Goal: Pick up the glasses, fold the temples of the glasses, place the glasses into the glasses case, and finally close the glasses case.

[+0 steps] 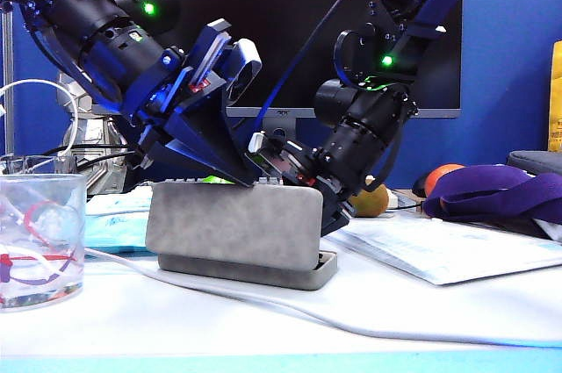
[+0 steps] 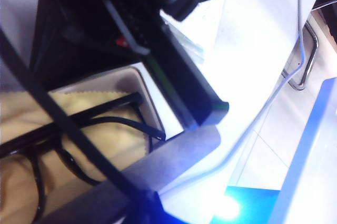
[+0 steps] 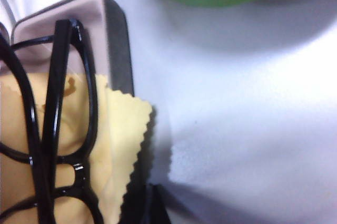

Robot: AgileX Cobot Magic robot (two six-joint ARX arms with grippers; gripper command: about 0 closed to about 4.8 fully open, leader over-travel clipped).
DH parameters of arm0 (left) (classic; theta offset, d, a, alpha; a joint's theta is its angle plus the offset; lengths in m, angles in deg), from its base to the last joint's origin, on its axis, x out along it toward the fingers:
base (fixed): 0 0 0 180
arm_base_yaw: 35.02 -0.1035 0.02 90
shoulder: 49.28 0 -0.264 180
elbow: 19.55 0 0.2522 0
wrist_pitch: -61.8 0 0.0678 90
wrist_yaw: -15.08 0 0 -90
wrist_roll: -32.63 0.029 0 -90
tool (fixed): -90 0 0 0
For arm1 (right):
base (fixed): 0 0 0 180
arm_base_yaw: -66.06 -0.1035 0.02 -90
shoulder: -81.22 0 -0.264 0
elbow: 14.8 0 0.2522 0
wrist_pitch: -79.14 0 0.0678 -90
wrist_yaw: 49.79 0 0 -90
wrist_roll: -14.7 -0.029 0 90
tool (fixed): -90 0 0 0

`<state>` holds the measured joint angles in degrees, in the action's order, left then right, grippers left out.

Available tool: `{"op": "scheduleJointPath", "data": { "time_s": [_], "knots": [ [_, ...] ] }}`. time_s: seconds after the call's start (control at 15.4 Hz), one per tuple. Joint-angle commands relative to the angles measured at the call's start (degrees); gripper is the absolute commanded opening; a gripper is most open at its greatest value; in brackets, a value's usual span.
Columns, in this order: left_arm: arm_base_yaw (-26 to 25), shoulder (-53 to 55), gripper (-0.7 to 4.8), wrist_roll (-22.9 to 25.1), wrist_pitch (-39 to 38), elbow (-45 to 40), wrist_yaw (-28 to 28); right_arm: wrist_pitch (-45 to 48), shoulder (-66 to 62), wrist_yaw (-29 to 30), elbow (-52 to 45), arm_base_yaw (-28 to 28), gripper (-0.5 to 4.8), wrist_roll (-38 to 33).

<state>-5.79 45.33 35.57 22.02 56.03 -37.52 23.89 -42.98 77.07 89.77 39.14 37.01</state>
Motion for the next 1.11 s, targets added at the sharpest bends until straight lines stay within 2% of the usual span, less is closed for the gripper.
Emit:
{"op": "scheduleJointPath", "data": {
  "time_s": [0.07,0.33,0.46,0.85,1.11],
  "knots": [
    [0.0,-1.0,-0.05,0.1,-2.2,0.2,0.2,-0.3,0.1,0.7,0.0,-0.1,-0.01,0.3],
    [0.4,-1.0,-0.05,1.6,-3.7,0.2,-1.2,-0.3,0.1,0.8,0.0,-0.2,-0.01,0.3],
    [0.6,-0.9,-0.05,2.0,-2.6,0.2,-4.2,-0.3,0.1,1.9,0.0,-0.2,-0.01,0.2],
    [0.7,0.0,-0.05,2.4,1.1,0.1,-8.0,-0.8,0.1,2.3,-0.2,-0.2,-0.01,0.3],
    [0.8,2.7,-0.05,2.4,3.3,-0.1,-8.3,-0.9,0.1,2.3,-0.3,-0.2,-0.01,0.3]
  ]
}}
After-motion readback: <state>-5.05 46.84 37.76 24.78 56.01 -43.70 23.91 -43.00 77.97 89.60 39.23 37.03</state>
